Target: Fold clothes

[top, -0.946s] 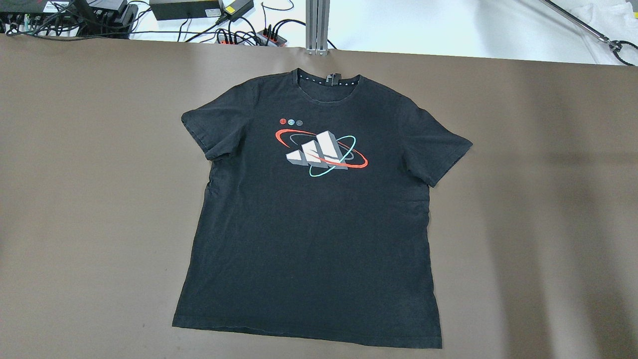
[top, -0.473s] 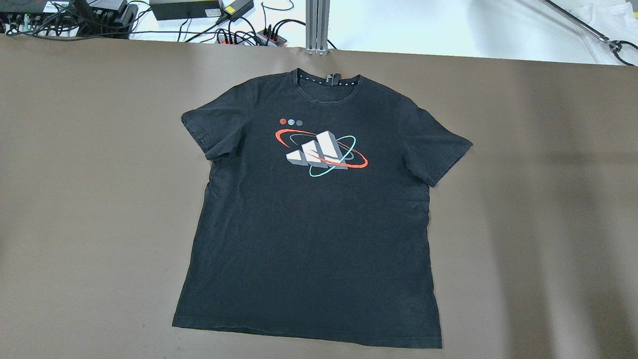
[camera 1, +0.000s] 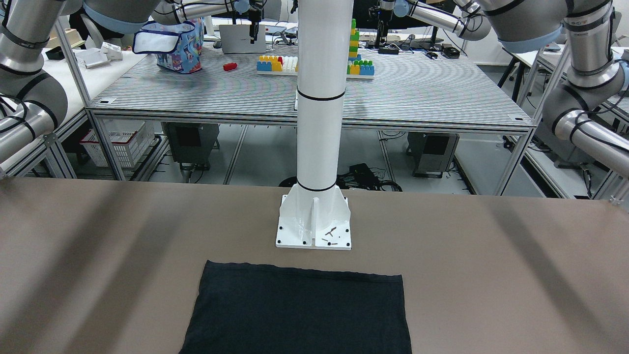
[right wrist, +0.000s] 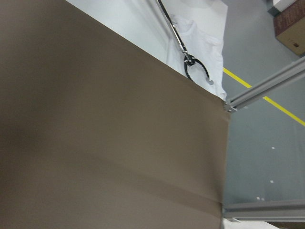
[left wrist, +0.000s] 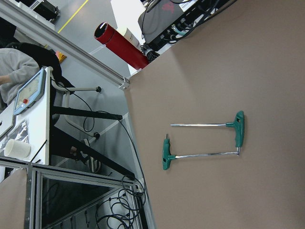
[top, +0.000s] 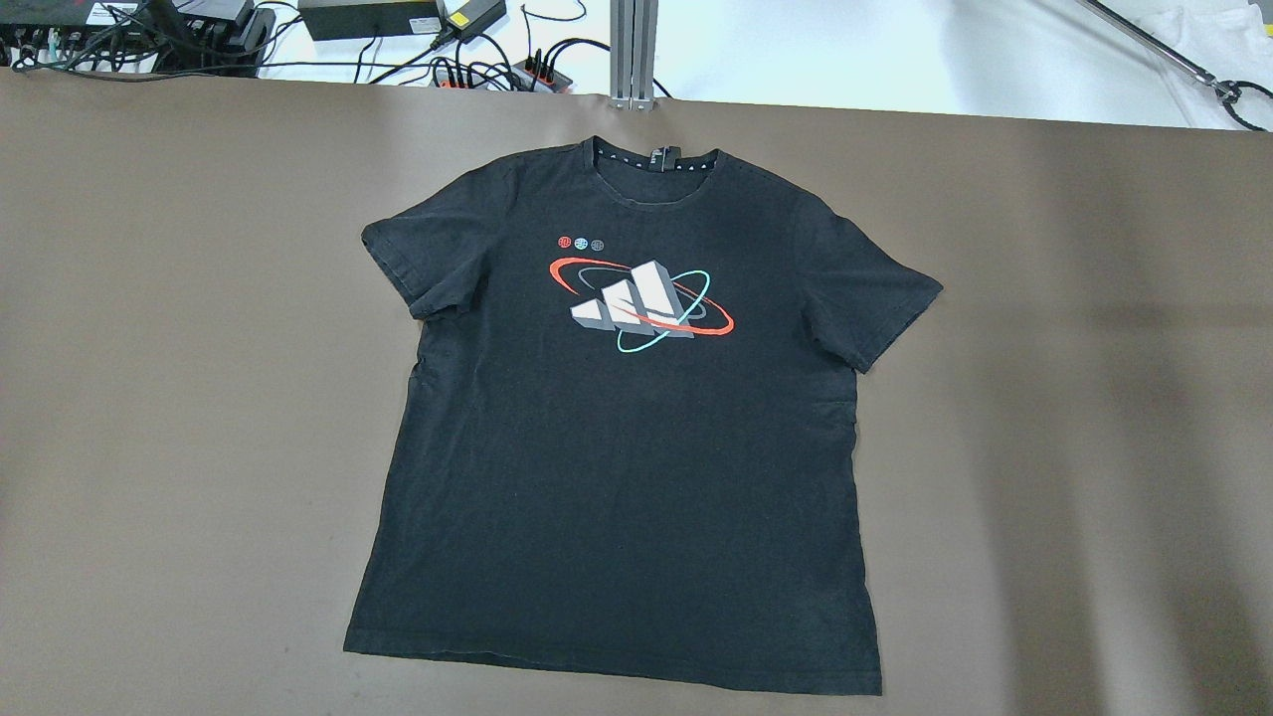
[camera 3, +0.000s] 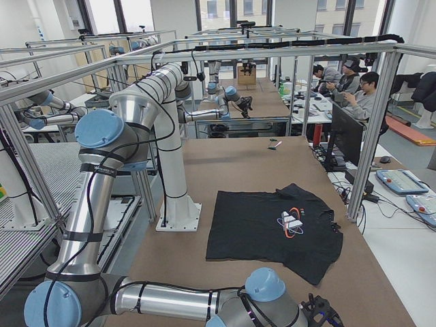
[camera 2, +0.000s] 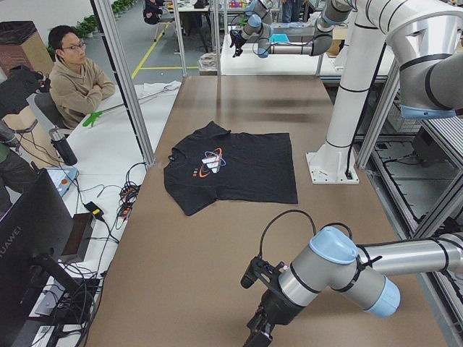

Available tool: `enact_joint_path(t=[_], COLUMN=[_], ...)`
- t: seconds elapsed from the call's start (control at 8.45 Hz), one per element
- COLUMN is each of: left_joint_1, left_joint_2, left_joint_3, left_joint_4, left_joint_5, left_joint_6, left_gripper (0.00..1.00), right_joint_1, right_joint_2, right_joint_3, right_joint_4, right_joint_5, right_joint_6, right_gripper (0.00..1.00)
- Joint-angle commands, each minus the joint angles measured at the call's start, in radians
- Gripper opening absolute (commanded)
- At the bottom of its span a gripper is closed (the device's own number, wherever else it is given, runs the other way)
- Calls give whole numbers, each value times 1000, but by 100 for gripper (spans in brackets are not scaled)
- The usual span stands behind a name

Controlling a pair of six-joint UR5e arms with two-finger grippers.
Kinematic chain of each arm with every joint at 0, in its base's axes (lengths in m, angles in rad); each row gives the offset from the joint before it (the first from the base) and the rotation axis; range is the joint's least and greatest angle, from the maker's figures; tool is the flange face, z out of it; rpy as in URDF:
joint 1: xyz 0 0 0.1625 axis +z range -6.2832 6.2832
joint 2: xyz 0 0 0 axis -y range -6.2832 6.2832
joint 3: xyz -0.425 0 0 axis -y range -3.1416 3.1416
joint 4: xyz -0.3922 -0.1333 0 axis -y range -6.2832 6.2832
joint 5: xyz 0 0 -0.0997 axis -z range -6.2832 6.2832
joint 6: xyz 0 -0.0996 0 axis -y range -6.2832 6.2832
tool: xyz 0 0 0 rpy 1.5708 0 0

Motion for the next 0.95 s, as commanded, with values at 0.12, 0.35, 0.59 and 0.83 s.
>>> enact_joint_path(t=[0.12,0.35,0.59,0.83], left_joint_1=[1,2,2,16], left_joint_2=[0,-1,-3,-8], left_joint_3=[0,0,0,0], left_joint_4=[1,3,4,9], left_joint_5=[0,-2,-2,0], left_joint_6=[-5,-5,-7,-28], left_gripper=[99,99,99,99], right_joint_1=[-193,-397,-546,-614], right_joint_2=[16,154,303,364], right_joint_3=[0,-14,-113,-153], right_joint_4=[61,59,71,61], right_joint_5=[74,59,-24,-170], right_joint_6=[299,662,987,1072], right_gripper=[94,94,94,91])
